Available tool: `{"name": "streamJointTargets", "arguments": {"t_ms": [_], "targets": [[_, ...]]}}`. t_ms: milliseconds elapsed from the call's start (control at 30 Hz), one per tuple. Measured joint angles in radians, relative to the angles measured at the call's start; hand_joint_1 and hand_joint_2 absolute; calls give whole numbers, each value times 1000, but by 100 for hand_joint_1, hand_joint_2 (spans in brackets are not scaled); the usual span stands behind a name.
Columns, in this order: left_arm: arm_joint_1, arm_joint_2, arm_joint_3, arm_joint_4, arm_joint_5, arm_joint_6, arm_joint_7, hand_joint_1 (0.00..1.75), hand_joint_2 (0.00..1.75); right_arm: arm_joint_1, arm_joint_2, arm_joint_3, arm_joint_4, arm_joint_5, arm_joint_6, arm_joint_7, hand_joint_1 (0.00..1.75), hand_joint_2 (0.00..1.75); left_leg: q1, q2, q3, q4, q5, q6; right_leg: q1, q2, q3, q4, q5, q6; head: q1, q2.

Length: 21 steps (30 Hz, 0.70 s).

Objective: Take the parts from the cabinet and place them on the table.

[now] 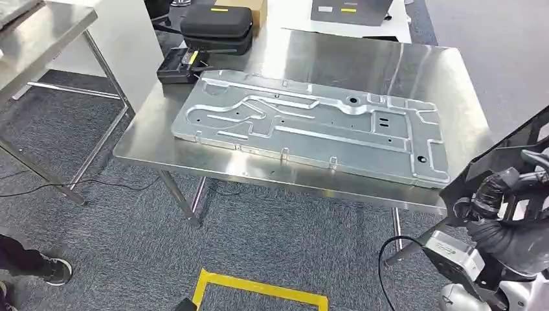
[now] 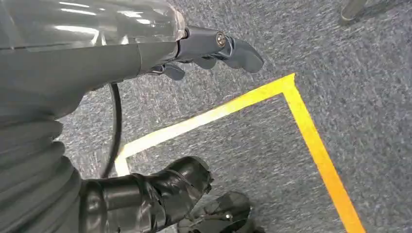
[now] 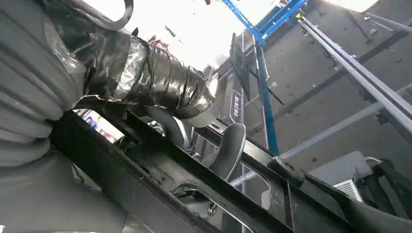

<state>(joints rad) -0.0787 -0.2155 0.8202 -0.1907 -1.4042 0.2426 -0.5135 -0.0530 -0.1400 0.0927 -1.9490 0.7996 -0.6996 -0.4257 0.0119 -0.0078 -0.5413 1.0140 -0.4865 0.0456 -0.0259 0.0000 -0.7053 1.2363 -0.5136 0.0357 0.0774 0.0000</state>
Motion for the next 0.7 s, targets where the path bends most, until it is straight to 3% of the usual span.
{"name": "streamJointTargets", "arguments": {"t_ms": [33, 67, 100, 133, 200, 267, 333, 400, 433, 467, 500, 567, 600, 633, 700], "targets": [[-1, 0, 0, 0, 0, 0, 0, 0, 175, -5, -2, 1, 0, 0, 0, 3, 175, 175, 1, -1, 12, 2, -10, -4, -1, 0, 38, -94, 60, -1, 0, 0], [0, -1, 0, 0, 0, 0, 0, 0, 175, -10, -5, 1, 0, 0, 0, 5, 175, 175, 1, -1, 16, 3, -20, -11, -3, -1, 62, -169, 94, -3, 1, 0], [-3, -1, 0, 0, 0, 0, 0, 0, 175, -15, -6, 3, 3, 0, 0, 6, 175, 175, -6, -2, 14, 8, -27, -20, 7, 0, 72, -176, 76, -7, 1, 0], [-3, -1, 0, 0, 0, -1, 2, 0, 175, -19, -7, 3, 3, -1, 0, 7, 175, 175, -4, -2, 13, 6, -28, -25, 8, 2, 78, -182, 68, -18, -1, 0], [-3, -1, 0, 0, -1, -2, 2, 0, 175, -21, -8, 6, 5, -2, 0, 14, 175, 175, -4, 0, 17, -2, -31, -33, 12, 4, 75, -184, 62, -28, -2, 0], [-5, -1, 0, 0, -2, -2, 2, 0, 175, -26, -8, 9, 6, -2, 0, 14, 175, 175, -2, 1, 23, 9, -47, -43, 2, 4, 90, -194, 59, -41, -2, 0], [-8, -1, 0, 0, -2, -2, 2, 0, 175, -35, -9, 11, 6, -2, 0, 14, 175, 175, -2, 2, -35, 130, -97, -47, 4, -1, 102, -195, 49, -57, -2, 0], [-7, -1, 0, 0, -2, -2, 2, 0, 175, -37, -9, 17, 10, -2, 0, 16, 175, 175, -1, 2, -137, 294, -149, -49, 10, -2, 110, -195, 39, -63, -2, 0], [-5, -1, 0, 0, -2, -3, 2, 0, 175, -37, -9, 18, 12, -2, 0, 18, 175, 175, -1, 2, -168, 330, -142, -49, 12, -1, 115, -195, 34, -65, -2, 0], [-3, -1, 0, 0, 0, -3, 3, 0, 175, -37, -9, 20, 15, -1, 0, 20, 175, 175, -1, 2, -176, 317, -109, -46, 14, 1, 124, -195, 28, -65, -2, 0], [-3, -1, 0, 0, 0, -2, 2, 0, 175, -38, -10, 23, 16, 0, 0, 26, 175, 175, -2, 2, -161, 259, -54, -40, 17, 3, 135, -195, 21, -65, -2, 0], [-4, -1, 0, 0, 2, -2, 2, 0, 175, -43, -11, 25, 16, 2, 0, 32, 175, 175, -9, 2, -96, 74, 65, -20, 21, 3, 161, -195, 4, -64, -2, 0], [-4, 0, 0, 0, 2, -3, 3, 0, 175, -44, -12, 25, 17, 2, 0, 33, 175, 175, -13, 3, -83, 62, 46, -14, 25, 2, 164, -198, 0, -60, 0, 0], [-4, 0, 0, 0, 3, -2, 3, 0, 175, -48, -14, 26, 17, 2, 0, 34, 175, 175, -15, 2, -70, 33, 46, -13, 25, 5, 162, -195, -4, -54, -2, 0], [-6, 1, 0, 0, 5, -3, 5, 0, 175, -48, -14, 26, 17, 2, 0, 36, 175, 175, -19, 1, -70, 29, 37, -12, 20, 3, 159, -201, -3, -46, -2, 0]]}}
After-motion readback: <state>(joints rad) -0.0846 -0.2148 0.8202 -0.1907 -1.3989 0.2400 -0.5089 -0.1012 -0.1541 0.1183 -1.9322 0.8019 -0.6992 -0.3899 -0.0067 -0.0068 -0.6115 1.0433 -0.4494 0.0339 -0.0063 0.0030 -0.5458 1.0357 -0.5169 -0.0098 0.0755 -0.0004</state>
